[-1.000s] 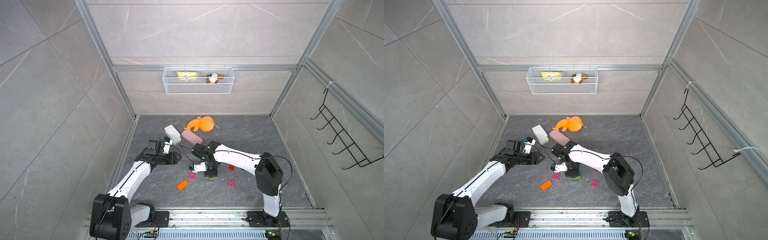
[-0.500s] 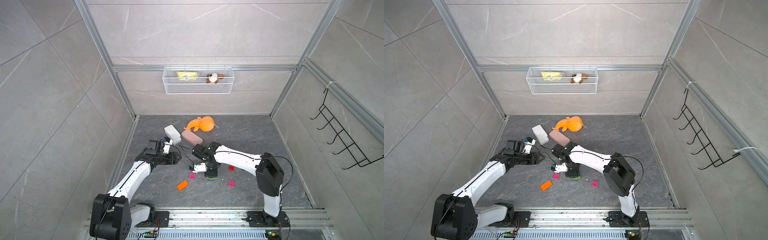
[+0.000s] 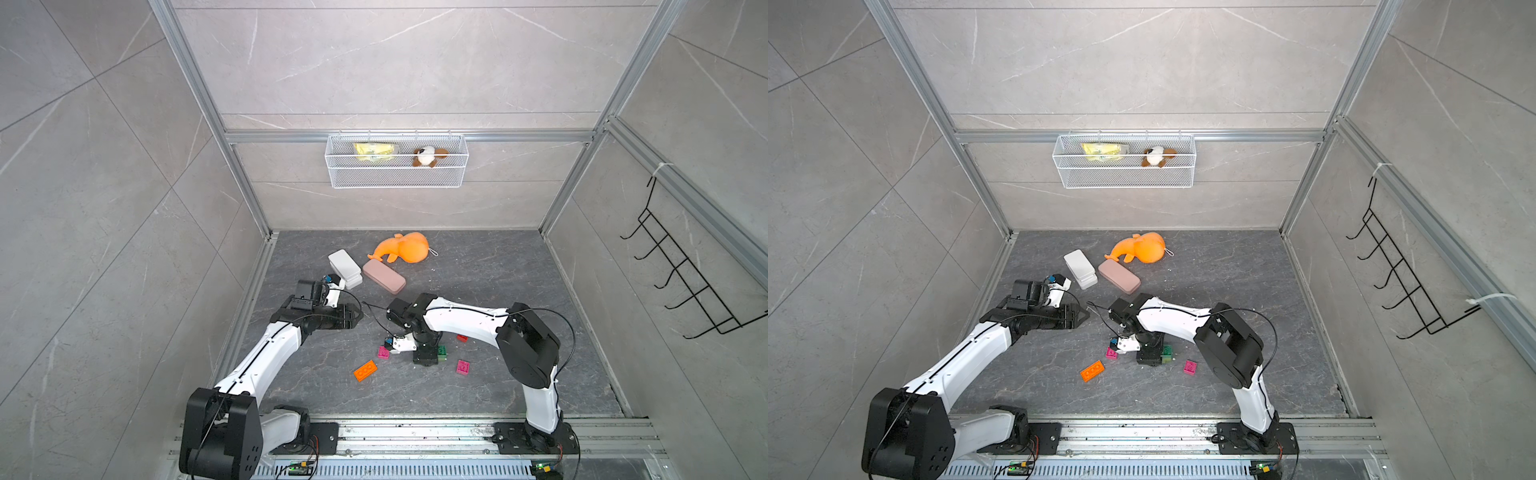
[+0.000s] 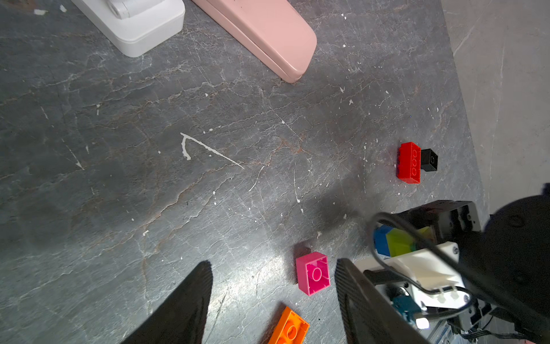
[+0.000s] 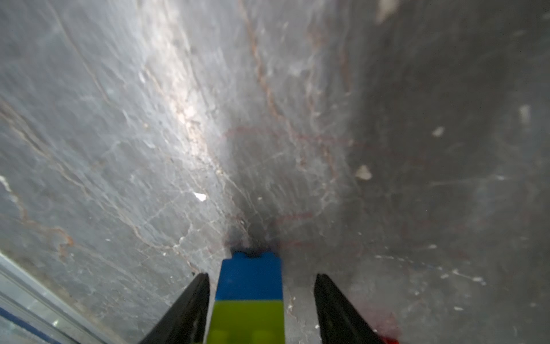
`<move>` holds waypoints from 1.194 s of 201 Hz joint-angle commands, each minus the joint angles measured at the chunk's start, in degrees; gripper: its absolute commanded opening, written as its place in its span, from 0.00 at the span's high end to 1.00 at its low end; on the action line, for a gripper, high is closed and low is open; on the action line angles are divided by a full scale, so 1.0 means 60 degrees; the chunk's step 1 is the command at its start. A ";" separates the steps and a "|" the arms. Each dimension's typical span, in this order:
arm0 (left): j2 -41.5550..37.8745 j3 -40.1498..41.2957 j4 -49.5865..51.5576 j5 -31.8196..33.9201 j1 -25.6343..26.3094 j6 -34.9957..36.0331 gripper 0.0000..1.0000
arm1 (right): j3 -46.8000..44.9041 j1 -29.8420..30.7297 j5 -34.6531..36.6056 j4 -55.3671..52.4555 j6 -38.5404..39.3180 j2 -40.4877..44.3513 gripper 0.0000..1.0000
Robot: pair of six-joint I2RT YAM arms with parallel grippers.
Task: Assemble a carrot with lego
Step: Assemble the lego brick with the lego brick, then pick up the lego brick from the center of the board.
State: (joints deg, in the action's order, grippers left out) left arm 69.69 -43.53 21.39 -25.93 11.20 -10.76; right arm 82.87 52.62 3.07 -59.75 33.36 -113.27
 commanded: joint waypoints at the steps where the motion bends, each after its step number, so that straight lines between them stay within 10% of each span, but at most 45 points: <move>1: -0.0157 -0.0121 -0.0107 -0.0305 -0.0037 -0.0059 0.31 | -0.0034 -0.0095 -0.0320 0.0347 -0.0022 0.1065 0.32; 53: -0.0206 -0.0199 -0.0093 -0.0334 -0.0036 -0.0175 0.31 | -0.0452 -0.0255 -0.1139 0.0217 -0.0073 0.2363 0.06; 128: -0.0726 -0.0429 -0.1323 0.0849 0.1775 -0.1399 0.34 | -0.2640 -0.3927 -0.3740 0.1447 -0.4263 0.5800 0.11; 184: -0.0105 -0.1153 -0.1118 0.1539 0.2661 -0.1632 0.34 | -0.3489 -0.4720 -0.2222 0.1546 -0.8397 0.4919 0.14; 240: 0.0034 -0.1229 -0.1016 0.1579 0.2805 -0.1498 0.34 | -0.4216 -0.4966 -0.2620 0.3317 -0.9267 0.3634 0.13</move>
State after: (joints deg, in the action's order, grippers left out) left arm 69.76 -49.12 16.19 -17.06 27.77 -19.57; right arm 57.98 23.86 -11.07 -45.93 -18.04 -87.33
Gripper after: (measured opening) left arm 0.658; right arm 0.871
